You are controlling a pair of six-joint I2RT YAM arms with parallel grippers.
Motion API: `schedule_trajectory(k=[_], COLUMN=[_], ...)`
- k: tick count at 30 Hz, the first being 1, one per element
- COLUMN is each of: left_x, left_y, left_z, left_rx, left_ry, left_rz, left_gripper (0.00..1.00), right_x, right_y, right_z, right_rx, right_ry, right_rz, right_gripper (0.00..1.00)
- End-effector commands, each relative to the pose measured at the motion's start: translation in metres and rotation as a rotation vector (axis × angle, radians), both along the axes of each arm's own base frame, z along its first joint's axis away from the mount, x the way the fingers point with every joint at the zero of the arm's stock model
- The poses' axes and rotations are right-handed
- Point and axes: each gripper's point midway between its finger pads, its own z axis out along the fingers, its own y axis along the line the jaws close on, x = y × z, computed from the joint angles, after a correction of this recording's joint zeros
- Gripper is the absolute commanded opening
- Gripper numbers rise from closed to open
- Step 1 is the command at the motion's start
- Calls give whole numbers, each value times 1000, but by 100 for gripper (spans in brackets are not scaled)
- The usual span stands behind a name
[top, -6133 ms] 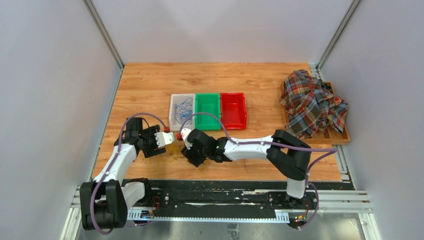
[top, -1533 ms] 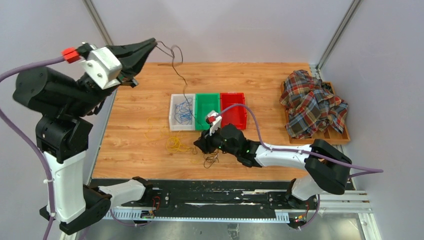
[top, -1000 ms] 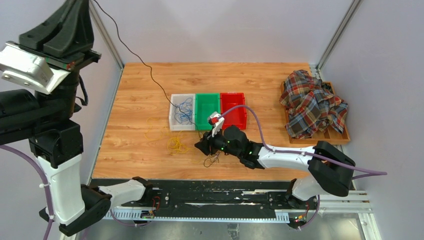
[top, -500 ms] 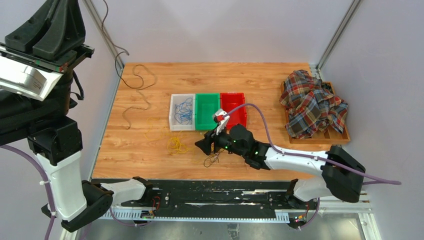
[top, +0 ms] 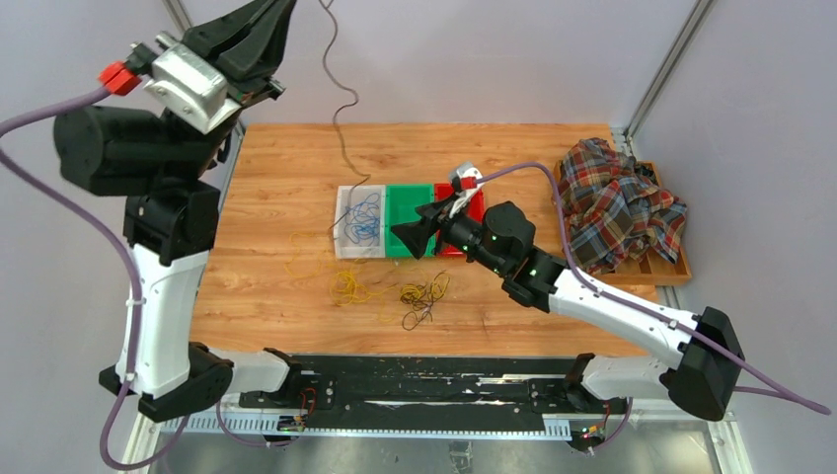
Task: Untangle the cables
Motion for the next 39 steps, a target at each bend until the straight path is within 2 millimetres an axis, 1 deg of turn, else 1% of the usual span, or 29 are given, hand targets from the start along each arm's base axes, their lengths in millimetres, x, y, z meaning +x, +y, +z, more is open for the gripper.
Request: schedule_trajectory(k=[1,5,6,7,10,13,17,22,27,31,35,39], left_x=[-4,12,19,22,40,52,62,75,95,112,128,140], left_y=[-15,-40,-48,-54,-77,-99,-120,-136,-150,-162,-171,-175], left_z=[5,-7,-12,-15,-28,-40,-50,-58,-81,-102,-117,-124], left_rx=[16,52,63,70,102,137,170,187,227,256,272,270], left_ry=[-19,1,12,15,35,34,27,31,55,77,89,105], left_rz=[-78,-115,-122,-127,-139,-141,-143,-135,-115,-103,-81,-55], left_gripper=[1,1,0,0,0,0,0,0,0,1,0,0], right_x=[15,36,43,50,63,71,80,92,103,111,115,114], right_y=[3,-5,-12,-19,-44,-65,-93,-119,-150,-170,-184,-192], right_z=[3,5,4,4,0,-6,-18,-37,-60,-79,-95,-103], right_rx=[-50,-44,-53,-64,-89,-82,-98,-143,-172,-191,-197,-198], right_ry=[1,18,22,25,33,51,73,119,194,251,292,307], right_rz=[-36,-115,-167,-216,-324,-383,-456,-521,-596,-643,-667,-681], right_gripper=[70,69,68,68,67,67,67,65,64,63,63,62])
